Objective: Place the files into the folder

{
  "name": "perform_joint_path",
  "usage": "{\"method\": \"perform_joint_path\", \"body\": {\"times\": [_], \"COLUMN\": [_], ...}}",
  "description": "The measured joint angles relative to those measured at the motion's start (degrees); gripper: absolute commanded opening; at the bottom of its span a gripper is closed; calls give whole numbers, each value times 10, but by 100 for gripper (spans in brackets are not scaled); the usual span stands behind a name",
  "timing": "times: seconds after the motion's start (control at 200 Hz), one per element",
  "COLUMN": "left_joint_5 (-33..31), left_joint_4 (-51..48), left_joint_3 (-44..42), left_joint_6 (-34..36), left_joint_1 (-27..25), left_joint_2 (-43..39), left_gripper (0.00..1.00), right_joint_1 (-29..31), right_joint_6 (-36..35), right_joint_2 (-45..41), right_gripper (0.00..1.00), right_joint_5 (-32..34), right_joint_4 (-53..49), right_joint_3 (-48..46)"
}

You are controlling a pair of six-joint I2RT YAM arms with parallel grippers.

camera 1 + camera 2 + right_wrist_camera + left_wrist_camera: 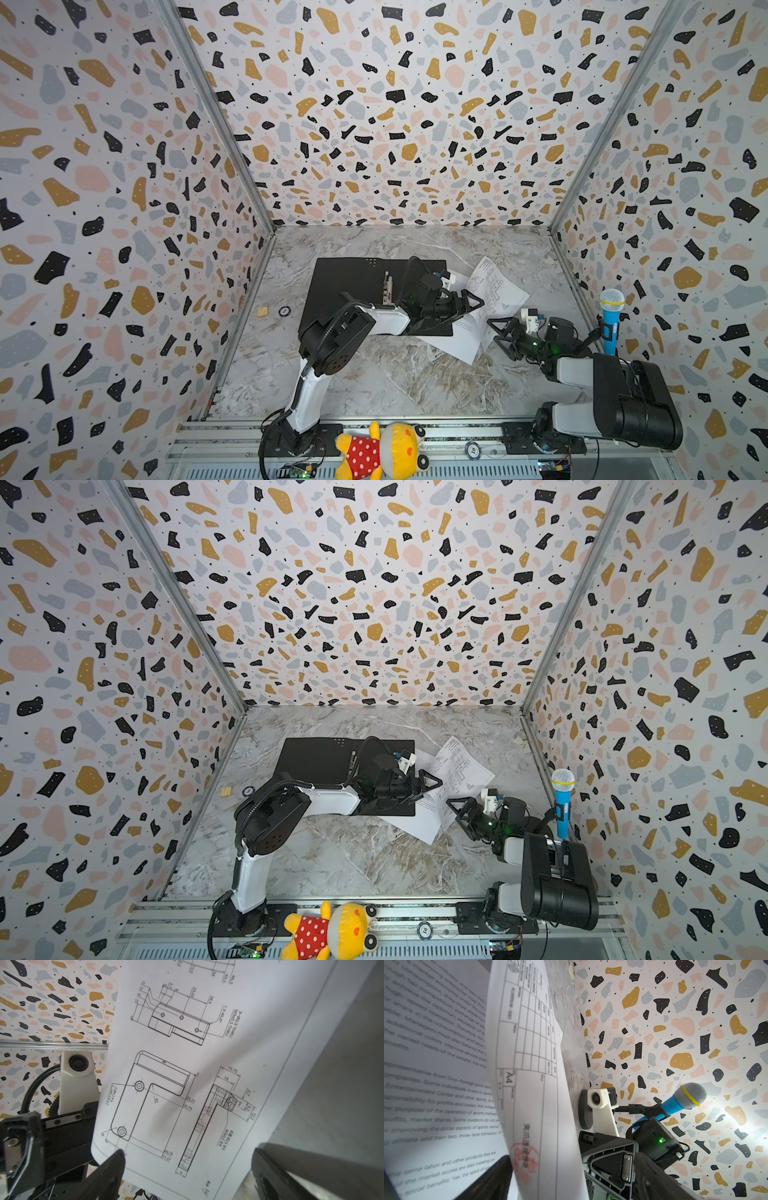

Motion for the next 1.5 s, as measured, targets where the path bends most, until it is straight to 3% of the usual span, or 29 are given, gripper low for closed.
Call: {"method": "perform_joint_path", "body": {"times": [0.2,0.611,0.876,1.177,1.497], "left_joint_5": [-3,-43,-56,-59,-41], "left_joint_4": [-13,-158,-189,-196,-93], "left_joint_3": [0,4,14,14,-22], "left_joint_6": [14,118,150,144,70], "left_joint_1": [0,0,0,0,2], "left_joint_2": [-3,-3,-11,-20,-22], "left_gripper": [92,92,92,93,93], "right_joint_1": [7,8,7,7,7], "right_joint_6": [-24,-34,-41,-41,-41], "right_joint_2": [-12,-12,-14,-14,-14], "right_gripper": [97,97,97,97,96], "right_joint_5": [11,15,16,16,16], "right_joint_4": [-26,-38,-43,-43,-43], "right_joint_3": [6,10,10,10,10]}}
